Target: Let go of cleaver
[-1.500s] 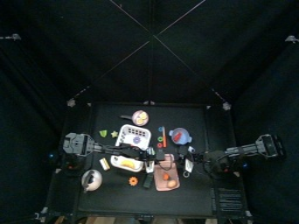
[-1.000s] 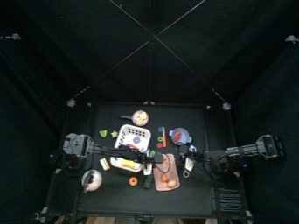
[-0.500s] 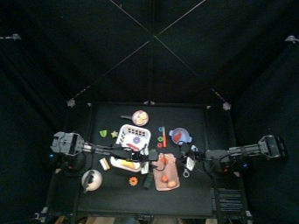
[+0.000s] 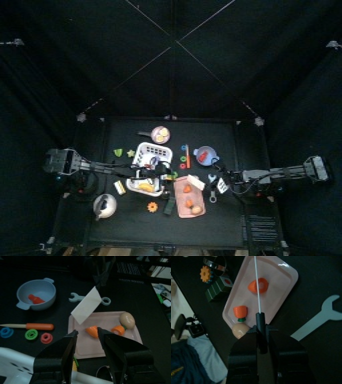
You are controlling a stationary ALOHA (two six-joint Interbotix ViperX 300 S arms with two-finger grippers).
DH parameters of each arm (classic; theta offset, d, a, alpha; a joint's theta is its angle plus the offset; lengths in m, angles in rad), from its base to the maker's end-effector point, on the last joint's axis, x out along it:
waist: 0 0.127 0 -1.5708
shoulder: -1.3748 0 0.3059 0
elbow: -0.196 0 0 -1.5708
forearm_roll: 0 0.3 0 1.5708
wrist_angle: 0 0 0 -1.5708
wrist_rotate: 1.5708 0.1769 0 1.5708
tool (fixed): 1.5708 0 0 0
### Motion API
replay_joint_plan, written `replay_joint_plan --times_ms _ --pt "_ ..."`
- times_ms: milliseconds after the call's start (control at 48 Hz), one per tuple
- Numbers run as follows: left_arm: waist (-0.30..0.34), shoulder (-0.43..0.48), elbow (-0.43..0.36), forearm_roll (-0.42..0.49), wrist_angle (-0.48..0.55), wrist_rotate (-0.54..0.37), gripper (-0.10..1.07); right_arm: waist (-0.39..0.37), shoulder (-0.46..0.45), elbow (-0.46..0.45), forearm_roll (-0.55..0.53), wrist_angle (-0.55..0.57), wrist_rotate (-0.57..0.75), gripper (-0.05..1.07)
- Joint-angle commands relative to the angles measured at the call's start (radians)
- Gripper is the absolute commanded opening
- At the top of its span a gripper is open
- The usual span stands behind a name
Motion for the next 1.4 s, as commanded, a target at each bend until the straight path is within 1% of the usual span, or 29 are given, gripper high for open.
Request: replay_joint_plan --times_ms 0,83,146,250,333,417,562,667,771,833,896,1021,1042,1104,1188,1292,1375 --pt "0.021 -0.064 0.040 0.002 -0.058 0.000 0.78 0.000 -0.017 0.006 -0.012 -0.002 0.104 0.35" --pt "0.031 -0.097 0.089 0.003 -0.107 0.002 0.78 0.000 -0.025 0.018 -0.054 0.000 0.199 0.35" --pt "0.032 -0.118 0.127 0.003 -0.152 0.002 0.78 0.000 -0.026 0.029 -0.110 0.002 0.275 0.35" --pt "0.032 -0.146 0.175 0.003 -0.198 0.003 0.78 0.000 -0.025 0.046 -0.190 0.005 0.397 0.35" --pt "0.032 -0.166 0.216 0.011 -0.227 0.003 0.78 0.012 -0.023 0.063 -0.221 0.005 0.479 0.35" --pt "0.032 -0.192 0.239 0.023 -0.242 0.003 0.78 0.044 -0.018 0.084 -0.249 0.005 0.577 0.36" --pt "0.026 -0.230 0.273 0.032 -0.262 0.002 0.78 0.063 -0.008 0.109 -0.319 0.005 0.713 0.36" --pt "0.021 -0.241 0.288 0.031 -0.270 0.002 0.78 0.064 0.002 0.110 -0.374 0.011 0.781 0.36" --pt "0.021 -0.241 0.288 0.031 -0.278 0.002 0.78 0.067 0.009 0.109 -0.400 0.029 0.819 0.37" --pt "0.021 -0.241 0.288 0.031 -0.279 0.002 0.78 0.069 0.012 0.107 -0.402 0.043 0.825 0.40" --pt "0.021 -0.241 0.288 0.031 -0.281 0.002 0.78 0.069 0.012 0.106 -0.400 0.060 0.825 0.45" --pt "0.021 -0.241 0.288 0.032 -0.279 0.002 0.78 0.072 0.012 0.097 -0.390 0.091 0.824 0.61" --pt "0.021 -0.241 0.288 0.031 -0.279 0.002 0.78 0.074 0.012 0.095 -0.388 0.095 0.822 0.65" --pt "0.021 -0.241 0.288 0.031 -0.279 0.002 0.78 0.080 0.012 0.087 -0.388 0.103 0.821 0.71" --pt "0.021 -0.241 0.290 0.031 -0.279 0.002 0.78 0.091 0.012 0.074 -0.388 0.123 0.821 0.82" --pt "0.021 -0.241 0.290 0.031 -0.279 0.002 0.78 0.097 0.012 0.057 -0.387 0.175 0.819 0.90" --pt "0.021 -0.241 0.290 0.031 -0.279 0.003 0.78 0.097 0.014 0.040 -0.391 0.229 0.818 0.93"
